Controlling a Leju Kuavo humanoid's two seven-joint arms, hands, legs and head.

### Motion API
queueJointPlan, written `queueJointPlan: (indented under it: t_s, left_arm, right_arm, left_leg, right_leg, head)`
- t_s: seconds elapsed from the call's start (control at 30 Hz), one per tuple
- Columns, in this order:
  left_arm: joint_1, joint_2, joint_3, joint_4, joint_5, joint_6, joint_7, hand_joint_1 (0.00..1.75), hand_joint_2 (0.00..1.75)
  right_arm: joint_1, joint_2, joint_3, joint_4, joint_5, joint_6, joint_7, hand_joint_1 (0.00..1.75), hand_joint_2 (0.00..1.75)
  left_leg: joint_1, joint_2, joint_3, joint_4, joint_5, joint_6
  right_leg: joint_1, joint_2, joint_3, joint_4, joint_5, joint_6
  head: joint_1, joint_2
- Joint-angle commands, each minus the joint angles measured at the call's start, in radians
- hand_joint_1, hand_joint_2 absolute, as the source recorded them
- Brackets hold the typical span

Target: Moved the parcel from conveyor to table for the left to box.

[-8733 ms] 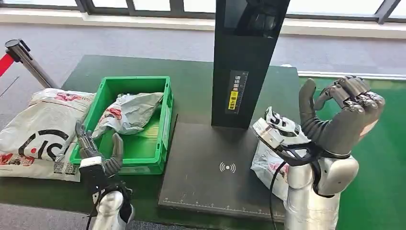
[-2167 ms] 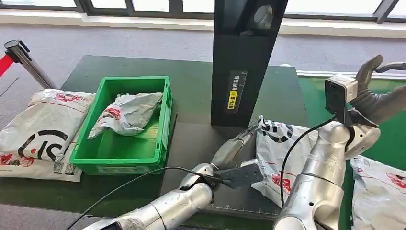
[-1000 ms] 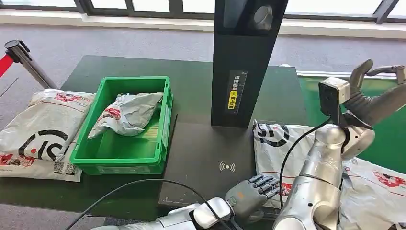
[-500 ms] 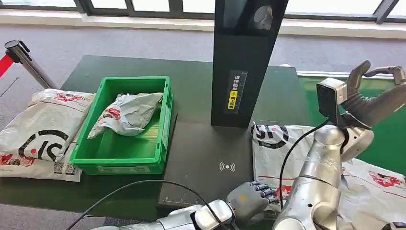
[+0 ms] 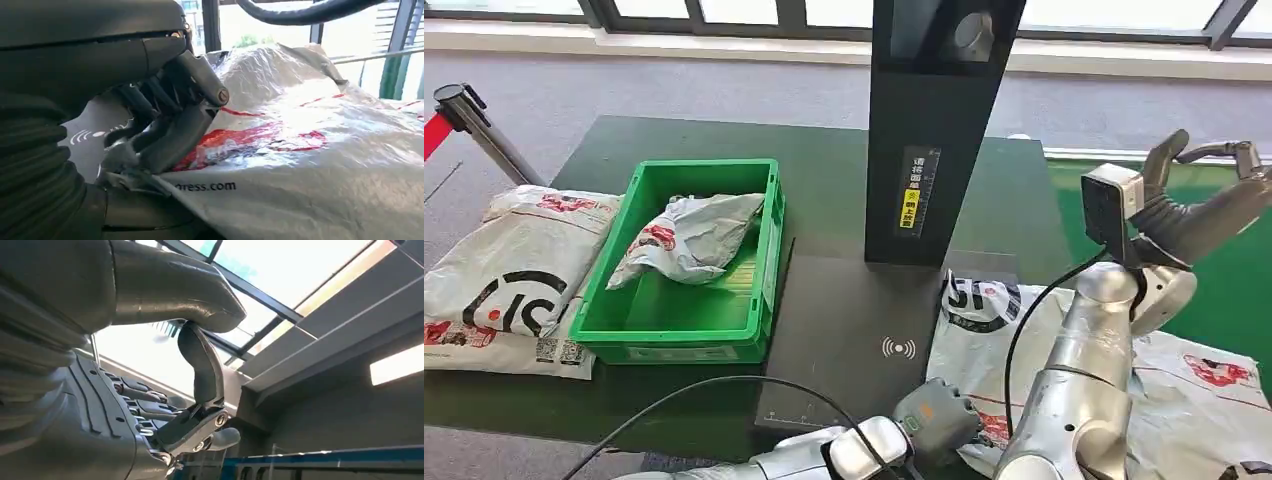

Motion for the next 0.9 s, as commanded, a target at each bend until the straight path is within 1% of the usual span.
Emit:
queueJointPlan:
  t_s: [0.03, 0.13, 0.2, 0.23, 0.3, 0.33, 0.37, 0.4, 0.43, 0.47, 0.57, 0.6, 0.7, 0.73, 0.77, 0.87, 0.9]
  left_arm:
    - [-0.012, 0.024, -0.002, 0.029, -0.019, 0.011, 0.011, 1.75, 1.75]
    - [-0.013, 0.024, 0.001, 0.028, -0.037, 0.021, 0.024, 1.75, 1.75]
    - [-0.018, 0.024, 0.008, 0.034, -0.079, 0.067, 0.057, 1.75, 1.75]
    - [-0.024, 0.024, 0.018, 0.038, -0.094, 0.109, 0.077, 1.75, 1.75]
    - [-0.046, 0.024, 0.097, 0.062, -0.134, 0.293, 0.144, 1.75, 1.75]
    - [-0.013, 0.024, 0.349, -0.001, -0.355, 0.293, 0.153, 1.75, 1.75]
    - [0.053, 0.032, 0.658, -0.13, -0.591, 0.293, 0.101, 1.75, 1.75]
    - [0.095, 0.027, 0.836, -0.194, -0.695, 0.293, 0.031, 1.75, 1.75]
    - [0.132, 0.037, 0.995, -0.314, -0.768, 0.293, -0.026, 1.75, 1.75]
    - [0.162, 0.033, 1.122, -0.403, -0.791, 0.293, -0.108, 1.75, 1.75]
    - [0.193, 0.024, 1.423, -0.577, -0.798, 0.293, -0.269, 1.75, 1.75]
    - [0.195, 0.024, 1.458, -0.596, -0.796, 0.293, -0.284, 1.75, 1.75]
    - [0.195, 0.024, 1.458, -0.596, -0.796, 0.293, -0.284, 1.75, 1.75]
    - [0.195, 0.024, 1.458, -0.596, -0.796, 0.293, -0.284, 1.75, 1.75]
    - [0.222, 0.024, 1.501, -0.676, -0.783, 0.293, -0.264, 1.75, 1.75]
    - [0.242, 0.024, 1.615, -0.739, -0.723, 0.293, -0.337, 1.75, 1.75]
    - [0.242, 0.024, 1.615, -0.739, -0.723, 0.293, -0.337, 1.75, 1.75]
  right_arm:
    - [-0.039, 0.022, -0.093, 0.055, 0.0, 0.003, -0.002, 0.0, 1.75]
    - [-0.042, 0.022, -0.096, 0.057, 0.005, 0.003, -0.002, 0.0, 1.75]
    - [-0.042, 0.022, -0.102, 0.052, 0.011, 0.003, -0.002, 0.0, 1.75]
    - [-0.04, 0.022, -0.103, 0.05, 0.011, 0.003, -0.002, 0.0, 1.75]
    - [-0.033, 0.022, -0.117, 0.025, 0.015, 0.003, -0.002, 0.0, 1.75]
    - [-0.027, 0.022, -0.121, 0.015, 0.017, 0.003, -0.002, 0.0, 1.75]
    - [-0.019, 0.022, -0.128, 0.001, 0.018, 0.003, -0.002, 0.0, 1.75]
    - [-0.013, 0.022, -0.131, -0.009, 0.018, 0.003, -0.002, 0.0, 1.75]
    - [-0.003, 0.022, -0.135, -0.028, 0.016, 0.003, -0.002, 0.0, 1.75]
    - [0.006, 0.022, -0.139, -0.045, 0.012, 0.003, -0.002, 0.0, 1.75]
    - [0.026, 0.022, -0.148, -0.078, 0.002, 0.003, -0.002, 0.0, 1.75]
    - [0.029, 0.022, -0.147, -0.082, 0.002, 0.003, -0.002, 0.0, 1.75]
    - [0.029, 0.022, -0.147, -0.082, 0.002, 0.003, -0.002, 0.0, 1.75]
    - [0.029, 0.022, -0.147, -0.082, 0.002, 0.003, -0.002, 0.0, 1.75]
    - [0.03, 0.022, -0.148, -0.086, 0.006, 0.003, -0.002, 0.0, 1.75]
    - [0.039, 0.022, -0.143, -0.093, 0.0, 0.003, -0.002, 0.0, 1.75]
    - [0.039, 0.022, -0.143, -0.093, 0.0, 0.003, -0.002, 0.0, 1.75]
  left_leg:
    - [0.0, 0.002, 0.002, -0.001, -0.001, 0.0]
    - [0.0, 0.002, 0.002, -0.002, 0.0, 0.0]
    - [0.0, 0.002, 0.002, -0.001, 0.0, 0.0]
    - [0.0, 0.002, 0.003, -0.002, 0.0, 0.0]
    - [0.0, 0.001, 0.001, -0.001, 0.0, 0.0]
    - [0.0, 0.001, 0.002, -0.001, 0.0, 0.0]
    - [0.0, 0.0, 0.0, 0.0, 0.0, 0.0]
    - [0.001, 0.001, 0.0, 0.0, 0.0, 0.0]
    - [0.0, 0.0, -0.001, 0.0, 0.0, 0.0]
    - [0.0, 0.0, 0.0, 0.0, 0.0, 0.0]
    - [0.0, -0.001, -0.001, 0.001, -0.001, 0.001]
    - [0.0, 0.002, -0.002, 0.001, -0.001, 0.0]
    - [0.001, 0.013, 0.002, 0.0, -0.001, -0.001]
    - [0.0, 0.012, 0.002, -0.001, 0.0, -0.001]
    - [0.0, 0.013, 0.004, -0.002, -0.001, -0.001]
    - [0.001, 0.011, 0.003, -0.002, -0.001, -0.001]
    - [0.001, 0.011, 0.006, -0.005, 0.0, -0.001]
  right_leg:
    - [0.001, 0.001, 0.002, -0.001, 0.0, -0.001]
    - [0.001, 0.001, 0.002, -0.002, 0.0, -0.001]
    - [0.001, 0.001, 0.002, -0.001, 0.0, -0.001]
    - [0.001, 0.001, 0.002, -0.002, 0.0, -0.002]
    - [0.001, 0.0, 0.001, -0.001, 0.0, -0.001]
    - [0.001, 0.0, 0.002, -0.001, 0.0, -0.001]
    - [0.001, -0.001, 0.0, 0.0, 0.0, -0.001]
    - [0.001, -0.001, 0.001, -0.001, 0.0, -0.001]
    - [0.0, -0.001, -0.001, 0.0, 0.0, -0.001]
    - [0.001, -0.002, 0.0, -0.001, 0.0, -0.001]
    - [0.001, -0.003, 0.0, 0.001, -0.001, -0.002]
    - [0.0, 0.001, -0.002, 0.001, 0.0, -0.001]
    - [0.001, 0.011, -0.003, 0.001, 0.001, -0.002]
    - [0.001, 0.01, -0.003, 0.001, 0.001, -0.002]
    - [0.001, 0.011, -0.002, 0.0, 0.001, -0.003]
    - [0.002, 0.009, -0.001, 0.0, 0.001, -0.003]
    - [0.003, 0.007, 0.002, -0.003, 0.001, -0.004]
  head:
    - [0.0, 0.0]
    - [0.0, 0.0]
    - [0.0, 0.0]
    - [0.0, 0.0]
    - [0.0, 0.0]
    - [0.0, 0.0]
    - [0.0, 0.0]
    - [0.0, 0.0]
    - [0.0, 0.0]
    - [0.0, 0.0]
    - [0.0, 0.0]
    - [0.0, 0.0]
    - [0.001, 0.0]
    - [0.0, 0.0]
    - [0.0, 0.0]
    - [0.0, 0.0]
    - [0.0, 0.0]
